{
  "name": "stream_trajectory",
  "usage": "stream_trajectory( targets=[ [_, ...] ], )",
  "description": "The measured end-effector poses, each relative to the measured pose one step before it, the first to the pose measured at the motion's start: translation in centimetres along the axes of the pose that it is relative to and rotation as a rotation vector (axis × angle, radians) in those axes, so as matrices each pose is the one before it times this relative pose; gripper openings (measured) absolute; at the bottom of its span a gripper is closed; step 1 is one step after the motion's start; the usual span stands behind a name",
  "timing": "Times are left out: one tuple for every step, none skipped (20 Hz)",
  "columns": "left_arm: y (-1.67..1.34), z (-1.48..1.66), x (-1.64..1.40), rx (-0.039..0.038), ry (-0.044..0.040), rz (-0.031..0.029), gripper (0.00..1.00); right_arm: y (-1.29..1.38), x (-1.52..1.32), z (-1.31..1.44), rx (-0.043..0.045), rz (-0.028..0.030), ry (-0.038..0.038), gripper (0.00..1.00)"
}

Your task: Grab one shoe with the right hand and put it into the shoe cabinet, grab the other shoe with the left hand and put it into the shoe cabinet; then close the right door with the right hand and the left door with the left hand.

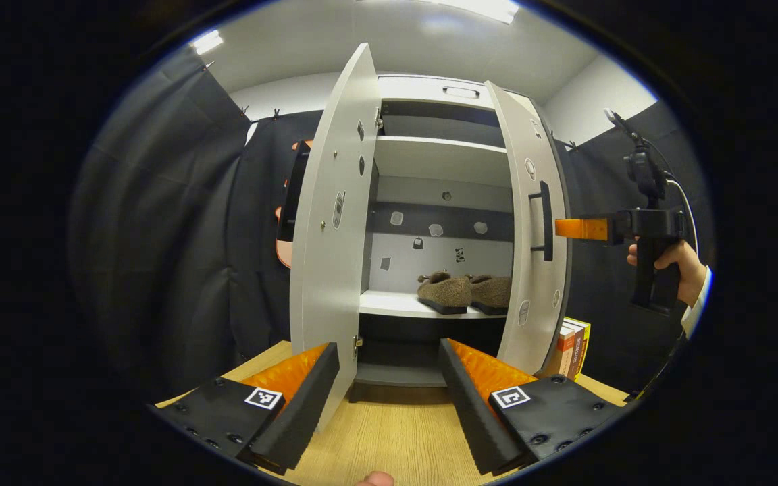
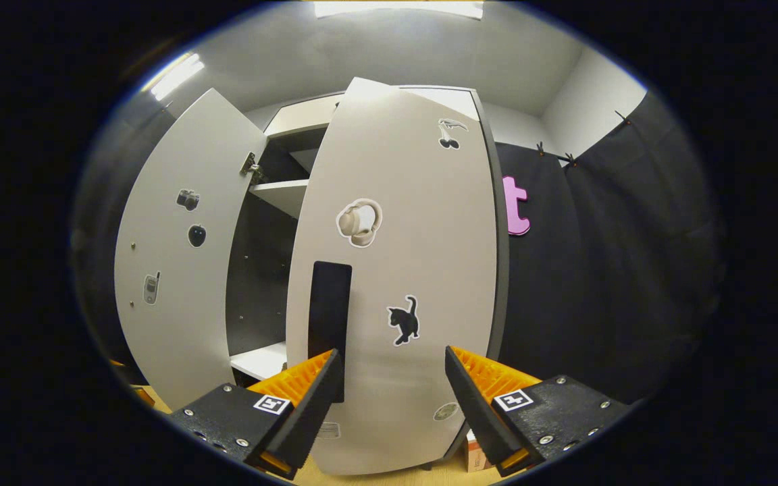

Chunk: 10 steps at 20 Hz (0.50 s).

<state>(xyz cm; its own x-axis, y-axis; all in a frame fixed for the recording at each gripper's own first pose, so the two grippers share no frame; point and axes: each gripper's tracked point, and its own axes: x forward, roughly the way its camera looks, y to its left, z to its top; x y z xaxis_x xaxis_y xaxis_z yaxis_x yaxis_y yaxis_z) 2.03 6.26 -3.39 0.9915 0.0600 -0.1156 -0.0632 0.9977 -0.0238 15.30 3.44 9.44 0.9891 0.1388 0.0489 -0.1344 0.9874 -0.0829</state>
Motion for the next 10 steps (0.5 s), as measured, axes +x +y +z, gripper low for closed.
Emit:
stream_trajectory(
  targets=[
    [0.017, -0.043, -0.039, -0.00387, 0.00089, 0.00026, 0.97, 0.072, 0.391, -0.347, 0.00626, -0.00151, 0.00667, 0.94],
    [-0.013, 0.057, -0.025, -0.00266, -0.00124, -0.00148, 0.97, 0.213, 0.24, -0.226, 0.00893, 0.00502, 0.00025, 0.94],
    [0.02, -0.053, 0.087, 0.00115, 0.00006, 0.00044, 0.97, -0.084, 0.303, -0.235, 0.00615, 0.00178, 0.00225, 0.94],
    [0.04, -0.064, -0.005, 0.00211, 0.00197, 0.00081, 0.96, 0.193, 0.227, -0.065, 0.0073, 0.00192, -0.00283, 0.93],
    [0.042, -0.082, 0.075, 0.00251, 0.00196, -0.00003, 0.96, 0.199, 0.376, -0.175, 0.00157, 0.00088, 0.00325, 0.93],
    [0.015, -0.018, 0.076, 0.00115, 0.00215, -0.001, 0.96, 0.157, 0.411, -0.136, -0.00216, 0.00018, 0.00447, 0.92],
    [-0.005, -0.08, 0.015, 0.00115, 0.00148, -0.00084, 0.96, 0.26, 0.496, -0.034, -0.00402, -0.00274, 0.00443, 0.92],
    [0.077, 0.015, 0.052, 0.00039, -0.00045, 0.00117, 0.96, 0.524, 0.863, 0.1, -0.00598, -0.00647, 0.00626, 0.92],
    [0.043, -0.066, 0.079, -0.00084, -0.00008, 0.00002, 0.96, 0.43, 0.73, 0.04, -0.00449, -0.00615, 0.00465, 0.92],
    [0.021, -0.031, 0.087, -0.00094, 0.0018, -0.00095, 0.96, 0.315, 0.541, -0.104, -0.00446, -0.00547, 0.00563, 0.92]
  ],
)
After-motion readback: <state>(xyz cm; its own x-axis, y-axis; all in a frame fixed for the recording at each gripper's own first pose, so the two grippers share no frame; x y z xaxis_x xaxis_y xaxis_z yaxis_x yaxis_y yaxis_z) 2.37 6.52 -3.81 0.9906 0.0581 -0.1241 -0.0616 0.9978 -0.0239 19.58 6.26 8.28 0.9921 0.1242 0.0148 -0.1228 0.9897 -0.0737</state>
